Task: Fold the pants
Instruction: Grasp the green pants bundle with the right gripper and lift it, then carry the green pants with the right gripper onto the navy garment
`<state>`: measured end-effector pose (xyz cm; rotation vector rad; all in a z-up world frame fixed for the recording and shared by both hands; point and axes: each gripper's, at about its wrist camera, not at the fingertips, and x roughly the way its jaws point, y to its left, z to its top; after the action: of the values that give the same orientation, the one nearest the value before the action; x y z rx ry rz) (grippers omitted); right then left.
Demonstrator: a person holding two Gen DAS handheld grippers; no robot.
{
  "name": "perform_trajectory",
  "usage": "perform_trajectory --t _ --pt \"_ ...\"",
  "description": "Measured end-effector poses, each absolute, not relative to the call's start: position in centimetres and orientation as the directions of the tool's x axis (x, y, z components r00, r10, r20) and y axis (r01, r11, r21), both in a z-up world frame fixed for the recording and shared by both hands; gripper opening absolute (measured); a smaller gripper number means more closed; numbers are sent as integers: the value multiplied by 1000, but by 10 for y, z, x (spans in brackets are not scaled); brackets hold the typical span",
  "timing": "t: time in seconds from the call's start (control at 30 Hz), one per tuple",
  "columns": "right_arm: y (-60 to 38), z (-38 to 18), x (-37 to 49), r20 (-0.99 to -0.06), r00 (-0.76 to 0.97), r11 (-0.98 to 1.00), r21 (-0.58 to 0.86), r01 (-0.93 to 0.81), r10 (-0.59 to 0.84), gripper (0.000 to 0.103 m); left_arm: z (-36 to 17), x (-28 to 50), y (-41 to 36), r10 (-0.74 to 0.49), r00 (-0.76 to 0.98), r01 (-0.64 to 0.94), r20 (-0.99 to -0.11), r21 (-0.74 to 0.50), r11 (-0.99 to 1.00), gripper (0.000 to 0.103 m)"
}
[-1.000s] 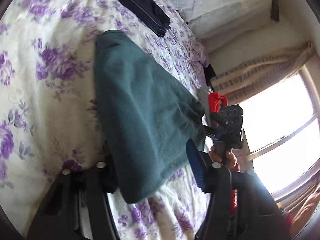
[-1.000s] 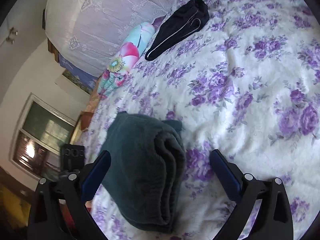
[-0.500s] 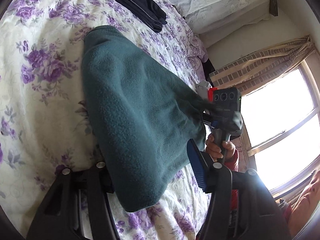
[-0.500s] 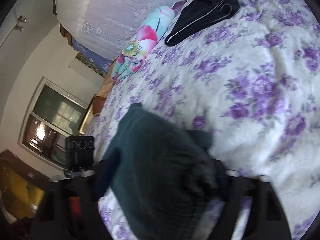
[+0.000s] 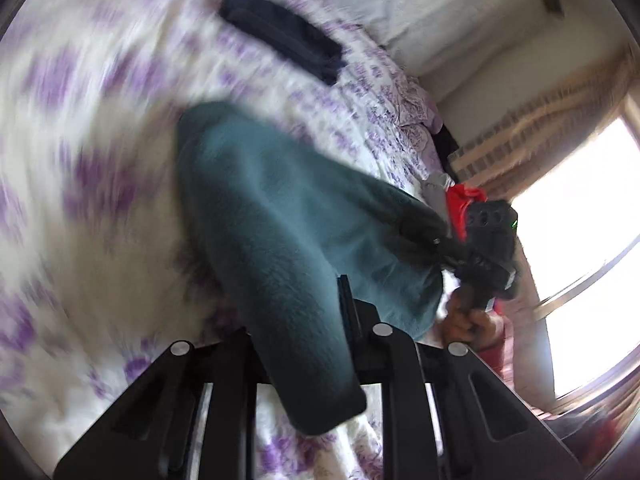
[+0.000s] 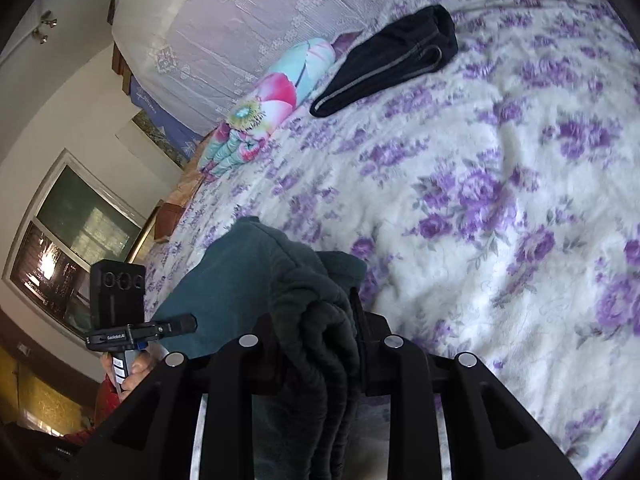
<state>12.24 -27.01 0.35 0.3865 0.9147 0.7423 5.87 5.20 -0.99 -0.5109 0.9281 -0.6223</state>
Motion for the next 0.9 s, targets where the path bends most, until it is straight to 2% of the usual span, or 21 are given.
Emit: perform_trajectory --t 0.23,0.53,0.63,0.77,0.9 --pt "-267 62 167 -583 436 727 508 -462 685 25 60 122 39 -614 502 370 -609 -490 789 16" --pt "-257 142 337 -594 548 808 421 -412 589 25 122 301 54 -516 613 361 -598 -368 857 16" --pt "-255 159 395 -560 589 812 429 -395 582 25 136 355 52 -495 651 354 -575 -347 869 16" --pt "-258 141 471 -539 624 818 462 -342 566 25 117 420 54 -478 659 331 -581 -347 878 16" --pt "-270 56 523 -640 567 840 507 -195 518 26 26 473 64 -466 549 209 -694 -425 880 19"
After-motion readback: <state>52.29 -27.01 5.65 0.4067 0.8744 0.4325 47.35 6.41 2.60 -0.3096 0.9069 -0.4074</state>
